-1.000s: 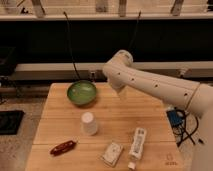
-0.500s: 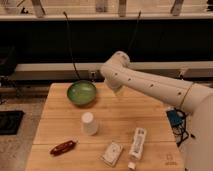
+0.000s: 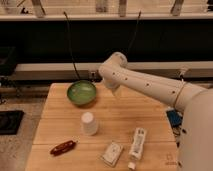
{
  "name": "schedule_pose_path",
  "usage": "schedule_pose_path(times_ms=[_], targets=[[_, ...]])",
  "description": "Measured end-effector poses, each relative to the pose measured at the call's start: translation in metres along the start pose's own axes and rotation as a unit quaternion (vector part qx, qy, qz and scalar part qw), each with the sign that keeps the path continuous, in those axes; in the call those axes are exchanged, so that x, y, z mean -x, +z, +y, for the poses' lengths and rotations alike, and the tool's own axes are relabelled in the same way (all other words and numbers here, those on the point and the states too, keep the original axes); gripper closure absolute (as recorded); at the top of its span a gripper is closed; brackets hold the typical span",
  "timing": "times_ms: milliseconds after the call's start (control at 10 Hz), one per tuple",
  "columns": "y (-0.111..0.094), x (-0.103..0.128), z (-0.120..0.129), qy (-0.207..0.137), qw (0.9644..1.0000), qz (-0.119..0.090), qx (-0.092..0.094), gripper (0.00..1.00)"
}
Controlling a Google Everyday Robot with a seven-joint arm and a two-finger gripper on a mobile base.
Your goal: Pick up the ceramic bowl
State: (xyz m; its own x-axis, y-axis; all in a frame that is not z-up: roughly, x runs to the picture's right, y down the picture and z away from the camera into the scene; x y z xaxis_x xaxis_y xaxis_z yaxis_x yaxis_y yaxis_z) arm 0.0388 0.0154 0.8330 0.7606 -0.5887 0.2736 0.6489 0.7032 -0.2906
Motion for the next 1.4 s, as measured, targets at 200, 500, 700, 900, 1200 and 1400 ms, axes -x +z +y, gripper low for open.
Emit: schedule_pose_path(times_ms=[200,500,700,900,1200,1400], targets=[[0.013,0.004,-0.005,-0.016,0.9998,-0.010,0.000,0.20],[0.022,0.007,-0.010,-0.031,0.9993,-0.019,0.002,0.20],[0.036,0.011,-0.013,-0.043,0.9987,-0.027,0.005,0.20],[0.044,0.017,-0.021,-0.059,0.9977,-0.034,0.008,0.20],[0.055,0.021,-0.023,-0.074,0.9962,-0.043,0.015,0.20],[0.064,0.030,-0.028,-0.091,0.9943,-0.051,0.021,0.20]])
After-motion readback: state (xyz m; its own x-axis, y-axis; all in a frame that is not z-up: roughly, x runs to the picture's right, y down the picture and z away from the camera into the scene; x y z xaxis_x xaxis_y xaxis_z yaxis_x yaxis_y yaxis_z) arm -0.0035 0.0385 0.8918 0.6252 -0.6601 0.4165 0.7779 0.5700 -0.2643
